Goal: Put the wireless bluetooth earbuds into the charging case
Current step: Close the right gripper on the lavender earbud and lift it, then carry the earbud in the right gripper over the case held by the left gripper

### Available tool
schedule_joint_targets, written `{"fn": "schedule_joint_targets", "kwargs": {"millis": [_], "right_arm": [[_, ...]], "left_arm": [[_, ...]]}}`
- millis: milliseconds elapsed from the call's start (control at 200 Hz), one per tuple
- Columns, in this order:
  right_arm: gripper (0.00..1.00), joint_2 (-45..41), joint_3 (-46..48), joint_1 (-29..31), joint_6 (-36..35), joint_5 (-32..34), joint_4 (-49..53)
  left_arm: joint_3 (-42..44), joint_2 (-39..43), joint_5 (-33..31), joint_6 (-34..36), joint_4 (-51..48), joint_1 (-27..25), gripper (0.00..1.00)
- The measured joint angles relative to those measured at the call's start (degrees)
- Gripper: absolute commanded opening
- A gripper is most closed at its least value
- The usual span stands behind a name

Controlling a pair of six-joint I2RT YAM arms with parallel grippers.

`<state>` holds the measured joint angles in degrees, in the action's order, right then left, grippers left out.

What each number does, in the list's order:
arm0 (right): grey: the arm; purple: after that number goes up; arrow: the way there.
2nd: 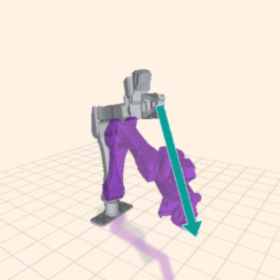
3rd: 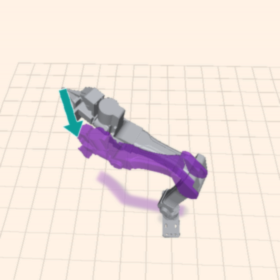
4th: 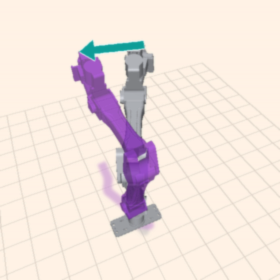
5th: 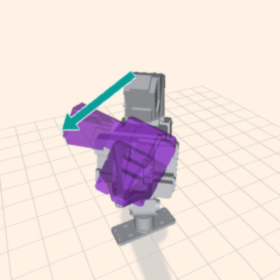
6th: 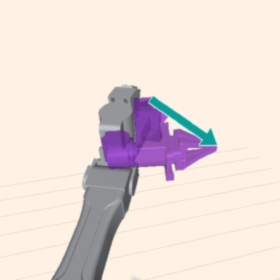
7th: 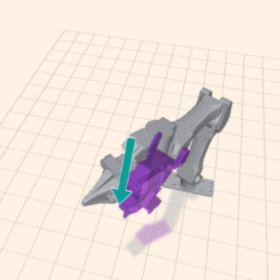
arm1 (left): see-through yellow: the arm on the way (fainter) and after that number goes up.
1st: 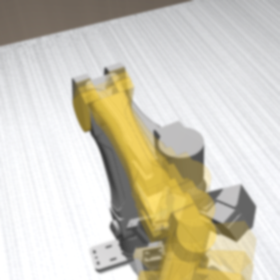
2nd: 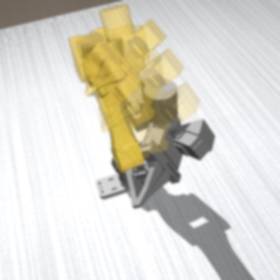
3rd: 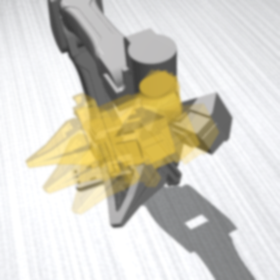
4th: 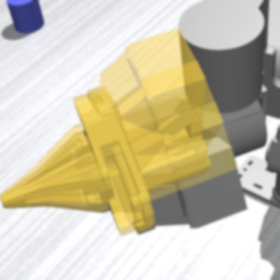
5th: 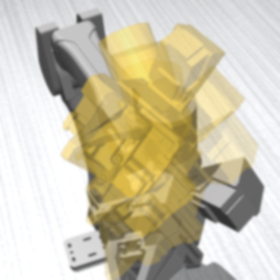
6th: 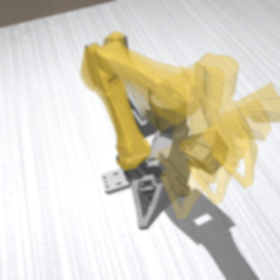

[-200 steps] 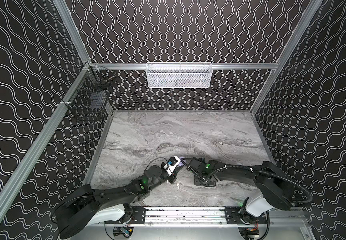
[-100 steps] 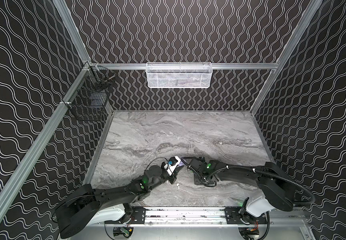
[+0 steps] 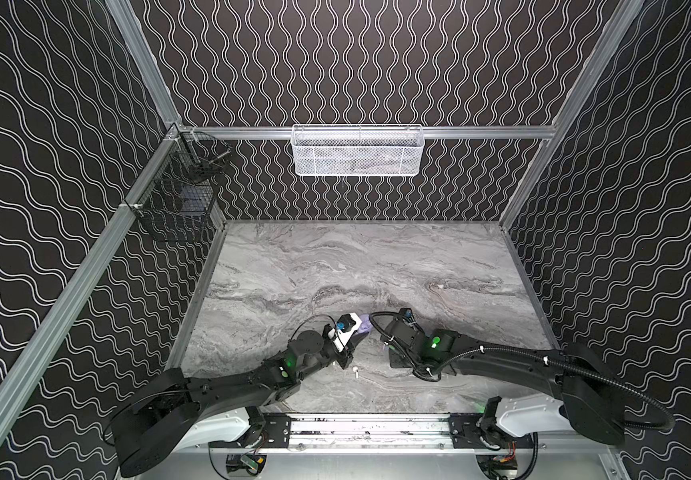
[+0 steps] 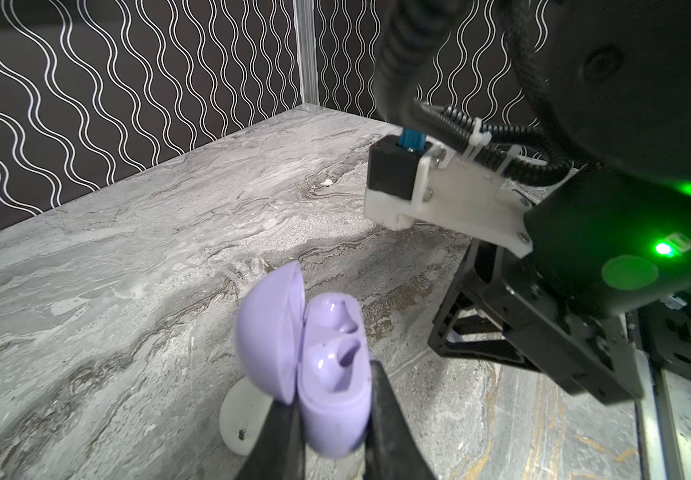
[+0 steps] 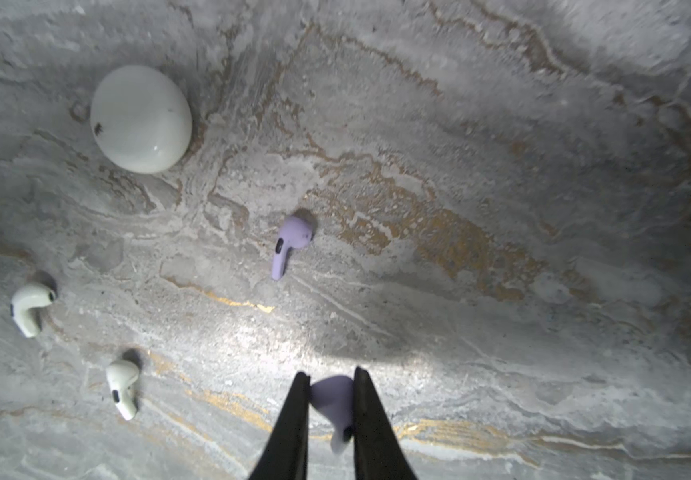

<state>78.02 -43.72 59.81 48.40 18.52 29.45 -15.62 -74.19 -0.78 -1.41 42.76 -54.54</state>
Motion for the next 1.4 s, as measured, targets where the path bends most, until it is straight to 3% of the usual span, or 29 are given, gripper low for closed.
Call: {"fn": "schedule_joint_targets", "kwargs": {"millis": [756,1401], "right_arm": [[0.14,-13.64,4.2,5.11,-6.29,13.55,-10.4],[0.14,-19.91,6.19,9.14,-15.54,18.45,-23.23]], "left_arm": [[-0.17,-0.57,3.98,-0.15,1.27,0.0,0.0],[-0.11,-1.22,5.99,-1.38,3.19,0.15,0.0]]}}
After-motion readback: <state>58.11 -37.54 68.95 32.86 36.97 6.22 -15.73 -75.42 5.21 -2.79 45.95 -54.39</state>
